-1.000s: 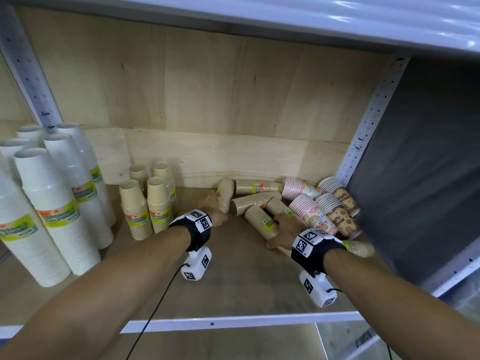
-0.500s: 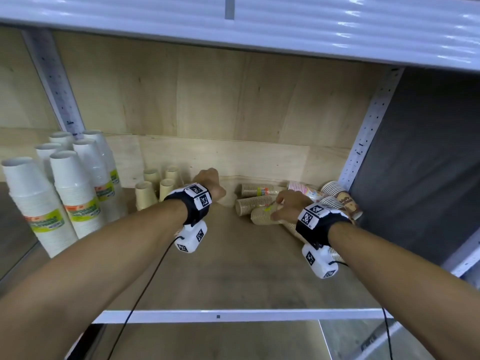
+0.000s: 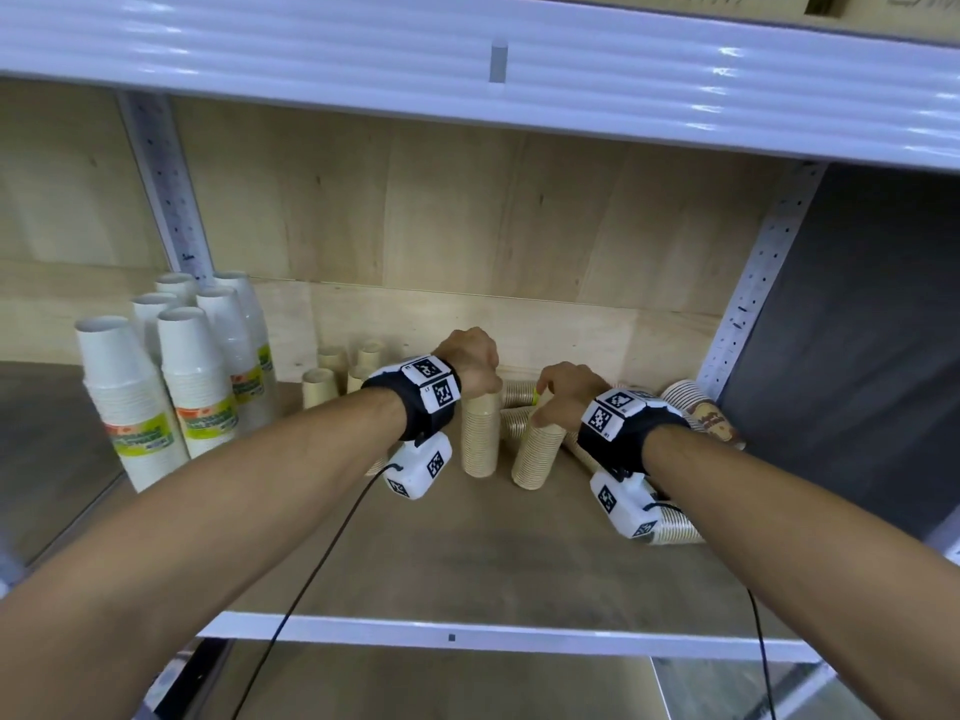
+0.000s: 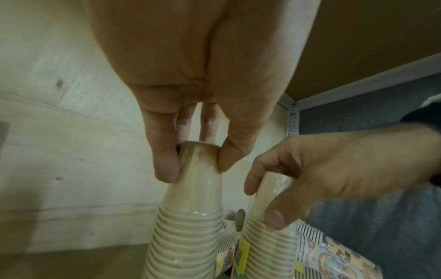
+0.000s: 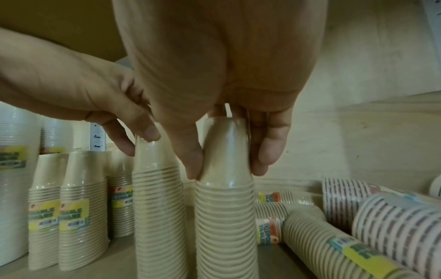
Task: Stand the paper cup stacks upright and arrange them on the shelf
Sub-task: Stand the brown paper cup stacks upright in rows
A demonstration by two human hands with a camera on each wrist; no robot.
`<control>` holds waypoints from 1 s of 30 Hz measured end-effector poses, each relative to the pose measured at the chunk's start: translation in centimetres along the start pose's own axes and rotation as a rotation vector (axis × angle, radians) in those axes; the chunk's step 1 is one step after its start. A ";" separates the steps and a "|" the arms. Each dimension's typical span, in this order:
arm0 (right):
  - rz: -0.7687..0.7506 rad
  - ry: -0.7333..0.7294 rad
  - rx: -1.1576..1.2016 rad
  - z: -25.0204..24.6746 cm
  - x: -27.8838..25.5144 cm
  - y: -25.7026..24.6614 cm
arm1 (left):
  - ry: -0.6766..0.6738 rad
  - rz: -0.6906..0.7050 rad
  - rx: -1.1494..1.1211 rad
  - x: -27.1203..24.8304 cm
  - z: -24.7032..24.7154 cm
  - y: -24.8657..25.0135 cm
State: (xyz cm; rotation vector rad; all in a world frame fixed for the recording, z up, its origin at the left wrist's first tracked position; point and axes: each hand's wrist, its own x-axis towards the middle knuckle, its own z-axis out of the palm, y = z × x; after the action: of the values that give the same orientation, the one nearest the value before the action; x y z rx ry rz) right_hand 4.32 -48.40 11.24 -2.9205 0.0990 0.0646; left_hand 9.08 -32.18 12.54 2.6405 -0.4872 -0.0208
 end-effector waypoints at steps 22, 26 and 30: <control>-0.025 0.030 0.036 -0.3 0.3 0.0 | -0.048 0.103 -0.070 -0.6 1.5 0.2; 0.022 0.057 0.047 -0.3 0.4 0.2 | 0.014 0.054 -0.071 -0.7 1.6 0.3; 0.020 0.074 0.056 -0.3 0.5 0.0 | -0.006 0.055 -0.069 -0.2 1.5 0.4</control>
State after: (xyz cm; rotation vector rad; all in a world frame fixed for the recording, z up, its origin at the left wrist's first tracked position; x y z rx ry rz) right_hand 4.84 -48.52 11.53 -2.8663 0.1392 -0.0431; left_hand 8.58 -33.06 11.30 2.5589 -0.5513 -0.0282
